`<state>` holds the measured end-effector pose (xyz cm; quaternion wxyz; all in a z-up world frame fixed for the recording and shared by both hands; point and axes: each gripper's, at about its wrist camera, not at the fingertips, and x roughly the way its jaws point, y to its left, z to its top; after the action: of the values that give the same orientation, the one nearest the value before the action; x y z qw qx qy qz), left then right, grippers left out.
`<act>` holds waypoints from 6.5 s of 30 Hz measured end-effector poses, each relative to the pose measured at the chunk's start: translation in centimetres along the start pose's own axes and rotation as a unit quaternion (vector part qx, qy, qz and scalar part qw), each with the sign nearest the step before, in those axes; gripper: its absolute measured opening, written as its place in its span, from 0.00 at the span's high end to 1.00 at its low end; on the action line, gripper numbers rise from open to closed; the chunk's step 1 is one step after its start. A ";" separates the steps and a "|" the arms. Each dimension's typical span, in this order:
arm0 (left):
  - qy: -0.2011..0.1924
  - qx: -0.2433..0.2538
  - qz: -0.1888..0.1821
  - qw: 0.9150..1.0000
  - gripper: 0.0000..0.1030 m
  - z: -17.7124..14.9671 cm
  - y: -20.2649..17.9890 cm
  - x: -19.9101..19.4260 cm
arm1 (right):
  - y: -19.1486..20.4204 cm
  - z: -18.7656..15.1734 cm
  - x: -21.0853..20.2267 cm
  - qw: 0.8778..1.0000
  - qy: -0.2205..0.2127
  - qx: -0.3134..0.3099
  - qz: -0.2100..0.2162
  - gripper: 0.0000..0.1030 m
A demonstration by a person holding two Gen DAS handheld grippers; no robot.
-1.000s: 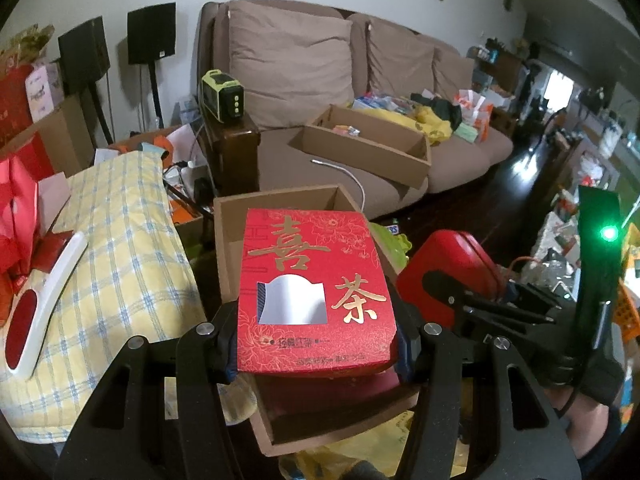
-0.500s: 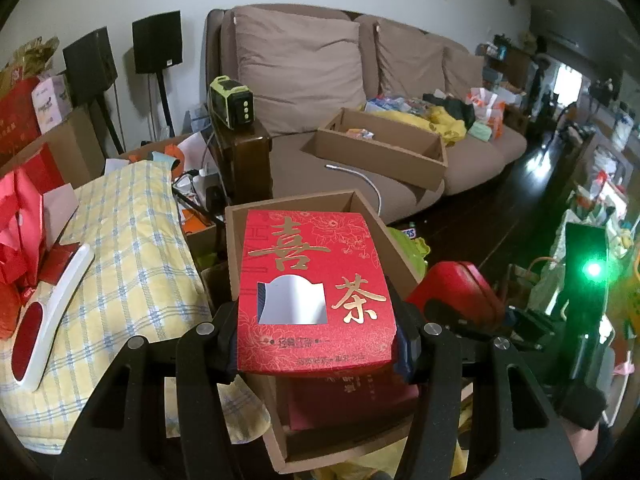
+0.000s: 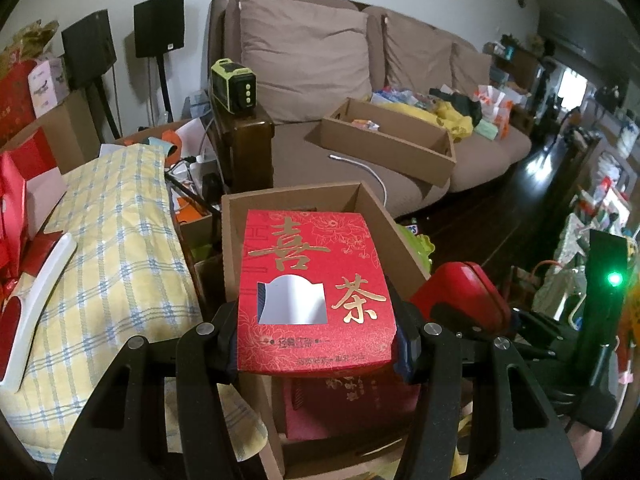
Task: Organize objects
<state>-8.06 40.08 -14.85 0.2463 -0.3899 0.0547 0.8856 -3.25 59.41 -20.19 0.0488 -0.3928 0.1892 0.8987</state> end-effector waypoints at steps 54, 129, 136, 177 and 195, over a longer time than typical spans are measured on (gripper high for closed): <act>0.060 -0.003 -0.029 0.998 0.48 -2.7 0.0 5.3 | 0.5 -0.6 4.1 0.998 0.056 -0.041 0.014 0.38; 0.151 -0.061 -0.063 0.985 0.48 -5.1 1.8 8.7 | 1.7 -3.2 8.0 0.982 0.159 -0.098 -0.031 0.37; 0.150 -0.070 -0.068 0.984 0.48 -4.9 2.2 8.3 | 1.8 -3.2 8.1 0.982 0.159 -0.102 -0.031 0.36; 0.021 -0.126 -0.041 0.991 0.48 -0.2 10.5 -4.2 | 1.1 -0.4 3.3 0.998 0.023 -0.054 0.024 0.46; -0.058 -0.162 0.043 0.984 0.47 1.9 19.9 -12.9 | 3.6 0.8 0.8 0.996 0.001 -0.077 0.039 0.46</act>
<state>-11.46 18.16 -6.16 0.1446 -0.3697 -0.0878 0.9136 -5.22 56.32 -19.14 -0.0164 -0.3886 0.1349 0.9113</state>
